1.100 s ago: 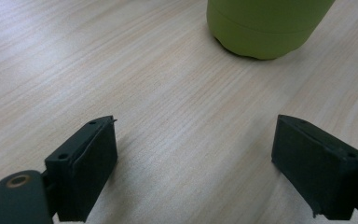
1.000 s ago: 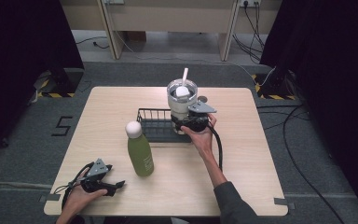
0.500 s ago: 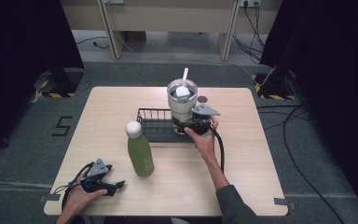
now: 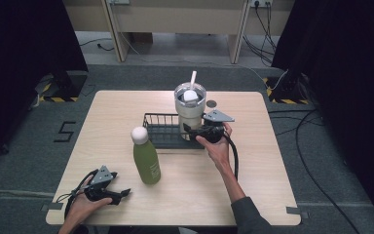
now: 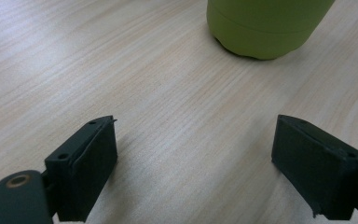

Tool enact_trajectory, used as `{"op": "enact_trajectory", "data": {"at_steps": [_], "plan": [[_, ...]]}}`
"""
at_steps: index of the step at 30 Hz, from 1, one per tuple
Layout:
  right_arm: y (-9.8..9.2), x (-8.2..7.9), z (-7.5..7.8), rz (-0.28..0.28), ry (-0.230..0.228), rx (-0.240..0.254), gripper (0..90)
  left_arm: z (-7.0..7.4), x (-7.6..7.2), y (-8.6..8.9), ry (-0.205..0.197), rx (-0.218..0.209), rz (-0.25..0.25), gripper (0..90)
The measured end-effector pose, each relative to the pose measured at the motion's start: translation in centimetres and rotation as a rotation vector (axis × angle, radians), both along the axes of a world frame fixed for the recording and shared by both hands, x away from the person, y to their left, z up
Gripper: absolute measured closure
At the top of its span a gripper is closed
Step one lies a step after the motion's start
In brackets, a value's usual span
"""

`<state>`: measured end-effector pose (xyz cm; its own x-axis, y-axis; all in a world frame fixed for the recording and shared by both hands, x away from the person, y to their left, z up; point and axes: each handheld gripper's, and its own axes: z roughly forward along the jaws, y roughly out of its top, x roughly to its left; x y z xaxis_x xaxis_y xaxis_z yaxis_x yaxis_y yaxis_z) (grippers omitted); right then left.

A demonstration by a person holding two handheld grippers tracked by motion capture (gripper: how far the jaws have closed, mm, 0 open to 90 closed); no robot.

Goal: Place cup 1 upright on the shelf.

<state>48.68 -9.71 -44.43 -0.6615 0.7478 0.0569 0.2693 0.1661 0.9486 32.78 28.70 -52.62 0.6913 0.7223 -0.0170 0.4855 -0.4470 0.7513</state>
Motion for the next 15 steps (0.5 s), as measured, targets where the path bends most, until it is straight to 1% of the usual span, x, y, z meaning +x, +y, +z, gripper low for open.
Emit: {"op": "enact_trajectory", "data": {"at_steps": [2,8,11,15], "plan": [[-0.3,-0.3,0.2,0.001,-0.004,-0.005,15.0,0.0,0.0,0.0,0.0,0.0,0.0,13.3],[-1.0,-1.3,0.5,0.001,-0.011,0.008,14.8,0.0,0.0,0.0,0.0,0.0,0.0,13.3],[-1.4,-2.0,0.7,-0.007,-0.012,-0.002,14.9,0.0,0.0,0.0,0.0,0.001,0.0,13.3],[-2.1,-2.8,1.2,-0.008,-0.021,0.014,14.9,0.0,0.0,0.0,0.0,0.0,0.0,13.3]]}}
